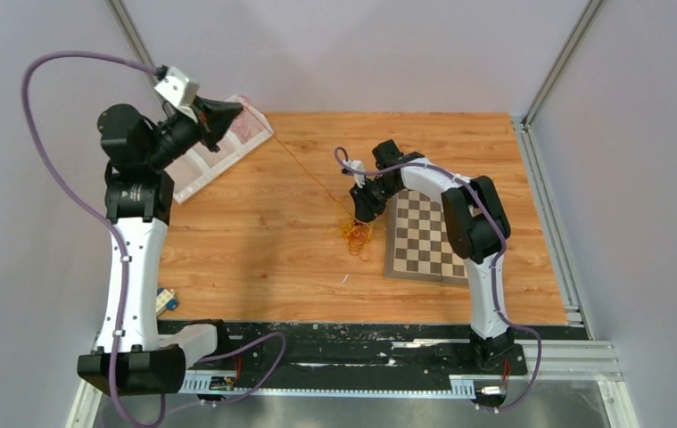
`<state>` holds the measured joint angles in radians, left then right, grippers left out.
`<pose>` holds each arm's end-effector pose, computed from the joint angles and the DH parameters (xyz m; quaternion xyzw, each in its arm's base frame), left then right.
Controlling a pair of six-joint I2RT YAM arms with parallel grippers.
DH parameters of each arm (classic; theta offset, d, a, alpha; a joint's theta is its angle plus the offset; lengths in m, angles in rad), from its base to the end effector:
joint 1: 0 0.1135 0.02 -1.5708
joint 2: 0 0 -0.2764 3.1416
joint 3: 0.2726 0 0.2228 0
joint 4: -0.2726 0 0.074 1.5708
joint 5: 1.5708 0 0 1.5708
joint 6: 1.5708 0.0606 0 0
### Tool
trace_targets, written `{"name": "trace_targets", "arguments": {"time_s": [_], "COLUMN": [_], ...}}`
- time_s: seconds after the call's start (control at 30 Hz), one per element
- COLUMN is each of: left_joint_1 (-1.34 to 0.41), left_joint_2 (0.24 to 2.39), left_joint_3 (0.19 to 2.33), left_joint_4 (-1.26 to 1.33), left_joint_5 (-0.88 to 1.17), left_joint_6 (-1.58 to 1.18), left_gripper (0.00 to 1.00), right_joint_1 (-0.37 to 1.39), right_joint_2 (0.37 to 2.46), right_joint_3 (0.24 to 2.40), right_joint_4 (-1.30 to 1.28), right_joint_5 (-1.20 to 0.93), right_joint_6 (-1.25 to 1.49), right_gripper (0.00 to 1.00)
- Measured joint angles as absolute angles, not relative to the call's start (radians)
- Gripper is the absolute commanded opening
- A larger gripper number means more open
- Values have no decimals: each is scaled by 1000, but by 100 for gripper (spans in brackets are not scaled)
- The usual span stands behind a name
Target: Untangle the cables
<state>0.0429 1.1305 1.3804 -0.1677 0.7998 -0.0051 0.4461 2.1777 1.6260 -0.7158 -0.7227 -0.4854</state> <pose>0.2128 -0.0344 0.4843 0.2713 0.6307 -0.2509 0.6824 0.3684 0.2206 0.1652 -0.4630 0.8022 0.3466 0.1482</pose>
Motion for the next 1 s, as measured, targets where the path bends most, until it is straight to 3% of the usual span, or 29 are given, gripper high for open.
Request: {"name": "trace_targets", "arguments": {"time_s": [0.3,0.4,0.6,0.8,1.0], "left_joint_1": [243,302,358,390,424], "left_joint_2": [1243,1290,1366,1437,1510], "left_joint_3": [1665,1752,1896,2022,2169], "left_joint_4": [-6,32,75,93,101], "left_joint_5": [662,614,553,492,454], "left_joint_6": [-302,-385,-509,-543,-572], "left_gripper": [0,0,0,0,0], "right_joint_1": [436,433,421,411,410], "right_joint_2": [2180,2180,2178,2169,2162], "right_joint_3": [1596,1592,1579,1563,1556], "right_joint_4": [-716,-713,-706,-705,-704], "right_joint_5": [-678,-680,-685,-692,-693], "right_joint_6": [-508,-509,-518,-521,-526], "right_gripper": [24,16,14,4,2]}}
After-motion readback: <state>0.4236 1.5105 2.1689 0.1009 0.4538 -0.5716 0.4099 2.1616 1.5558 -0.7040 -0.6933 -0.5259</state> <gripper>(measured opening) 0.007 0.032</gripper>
